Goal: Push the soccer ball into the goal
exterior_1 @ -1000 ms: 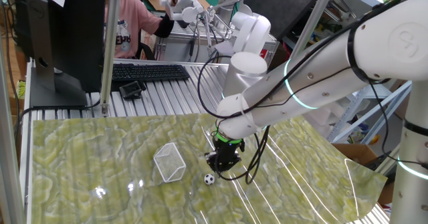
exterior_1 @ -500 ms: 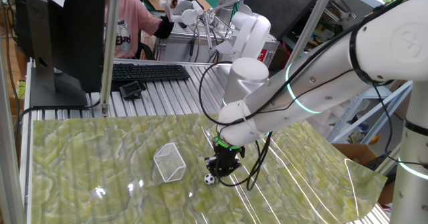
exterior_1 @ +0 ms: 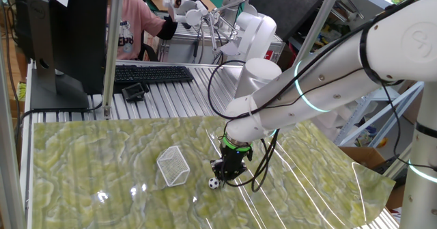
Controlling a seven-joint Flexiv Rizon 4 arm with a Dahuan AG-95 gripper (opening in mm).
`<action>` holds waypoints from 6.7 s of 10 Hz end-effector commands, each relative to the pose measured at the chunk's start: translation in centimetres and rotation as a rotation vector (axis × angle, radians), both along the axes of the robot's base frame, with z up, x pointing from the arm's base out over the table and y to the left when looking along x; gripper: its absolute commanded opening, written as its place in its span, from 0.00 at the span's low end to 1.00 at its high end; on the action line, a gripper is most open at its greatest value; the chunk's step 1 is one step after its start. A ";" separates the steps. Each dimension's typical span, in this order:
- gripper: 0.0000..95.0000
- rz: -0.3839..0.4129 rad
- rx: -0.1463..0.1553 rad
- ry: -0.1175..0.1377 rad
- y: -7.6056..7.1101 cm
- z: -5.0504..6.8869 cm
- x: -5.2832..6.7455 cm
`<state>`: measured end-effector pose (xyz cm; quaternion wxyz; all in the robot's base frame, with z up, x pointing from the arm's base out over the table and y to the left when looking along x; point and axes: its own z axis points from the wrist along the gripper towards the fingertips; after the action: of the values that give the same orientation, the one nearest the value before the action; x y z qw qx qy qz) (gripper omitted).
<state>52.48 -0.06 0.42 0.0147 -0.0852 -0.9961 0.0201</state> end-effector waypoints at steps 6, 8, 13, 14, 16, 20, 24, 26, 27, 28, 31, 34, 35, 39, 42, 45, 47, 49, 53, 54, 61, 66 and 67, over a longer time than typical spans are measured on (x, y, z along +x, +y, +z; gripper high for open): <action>0.00 0.001 0.035 0.002 0.2 -0.1 -0.1; 0.00 0.001 0.036 0.002 0.3 -0.3 0.0; 0.00 -0.006 0.047 0.003 0.8 -0.4 0.0; 0.00 -0.009 0.047 0.003 0.9 -0.5 0.0; 0.00 -0.014 0.046 0.005 1.2 -0.4 0.0; 0.00 -0.140 0.046 -0.002 1.4 -0.3 0.0; 0.00 -0.163 0.038 0.000 0.8 0.4 -0.4; 0.00 -0.243 0.054 0.017 -0.1 1.0 -0.7; 0.00 -0.322 0.075 0.029 -0.3 1.0 -0.8; 0.00 -0.395 0.089 0.032 -0.3 1.0 -0.8; 0.00 -0.556 0.152 0.046 -0.2 0.9 -1.3; 0.00 -0.584 0.152 0.043 0.5 -0.3 -3.2; 0.00 -0.584 0.157 0.045 0.6 -0.4 -3.6; 0.00 -0.603 0.175 0.054 1.0 -0.3 -3.6; 0.00 -0.620 0.169 0.056 2.1 0.1 -3.7; 0.00 -0.629 0.168 0.055 2.5 0.3 -3.6; 0.00 -0.630 0.165 0.052 2.5 0.3 -3.5; 0.00 -0.629 0.163 0.053 2.6 0.6 -3.0; 0.00 -0.630 0.163 0.053 2.6 1.1 -2.3; 0.00 -0.628 0.162 0.052 2.7 1.0 -2.2; 0.00 -0.626 0.155 0.040 3.8 0.6 -1.5; 0.00 -0.646 0.140 0.038 5.6 0.8 -0.2; 0.00 -0.646 0.139 0.038 5.7 0.7 -0.1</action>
<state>52.52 5.62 1.04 0.0432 -0.3947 -0.9162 -0.0531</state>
